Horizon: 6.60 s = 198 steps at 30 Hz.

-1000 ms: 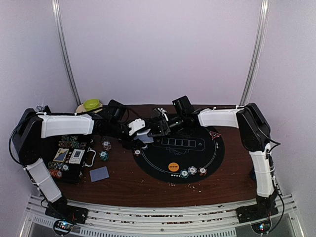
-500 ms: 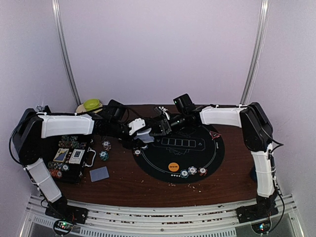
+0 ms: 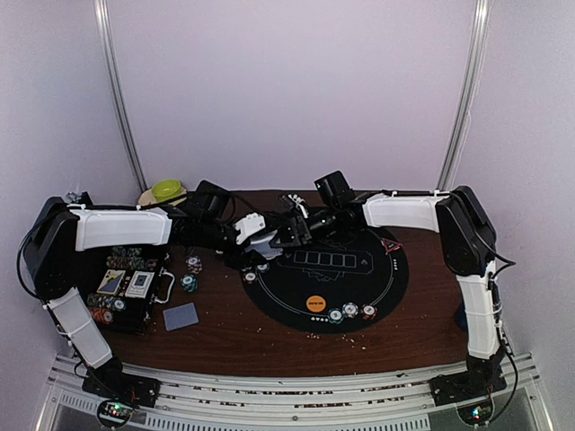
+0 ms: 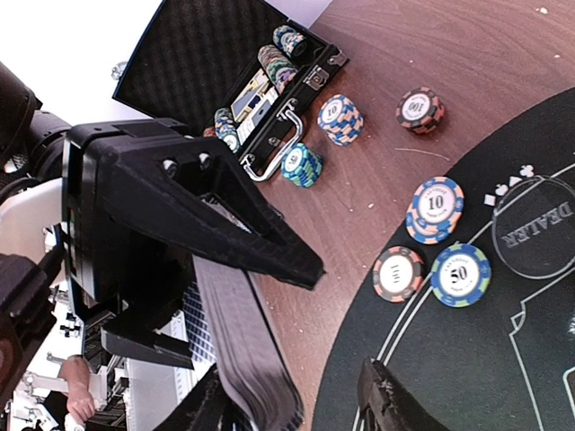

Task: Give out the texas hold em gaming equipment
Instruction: Pick up the poker card from the face-down deck piles, then distribute the poker card in the small blind area.

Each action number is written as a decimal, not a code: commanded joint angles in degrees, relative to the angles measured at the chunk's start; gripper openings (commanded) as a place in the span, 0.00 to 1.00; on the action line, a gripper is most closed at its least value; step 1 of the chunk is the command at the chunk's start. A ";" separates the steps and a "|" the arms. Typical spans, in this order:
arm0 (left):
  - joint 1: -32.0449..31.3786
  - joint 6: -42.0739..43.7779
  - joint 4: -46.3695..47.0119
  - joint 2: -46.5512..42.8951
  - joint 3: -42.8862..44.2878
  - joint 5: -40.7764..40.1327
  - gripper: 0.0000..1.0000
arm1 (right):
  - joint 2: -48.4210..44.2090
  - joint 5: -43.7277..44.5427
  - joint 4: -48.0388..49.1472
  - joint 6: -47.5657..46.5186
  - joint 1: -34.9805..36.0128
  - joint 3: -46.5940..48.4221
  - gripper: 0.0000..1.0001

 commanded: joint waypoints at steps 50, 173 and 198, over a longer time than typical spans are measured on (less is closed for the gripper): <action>-0.90 -0.14 3.24 1.42 1.50 1.17 0.04 | -4.73 -6.35 -6.34 -8.74 -2.74 1.49 0.00; 0.24 -0.49 2.13 3.52 3.96 -7.20 0.03 | 19.12 26.92 7.92 24.21 -15.00 18.32 0.16; 0.17 -0.19 1.94 3.34 3.96 -6.93 0.03 | 17.87 22.69 10.25 27.37 -14.39 16.63 0.05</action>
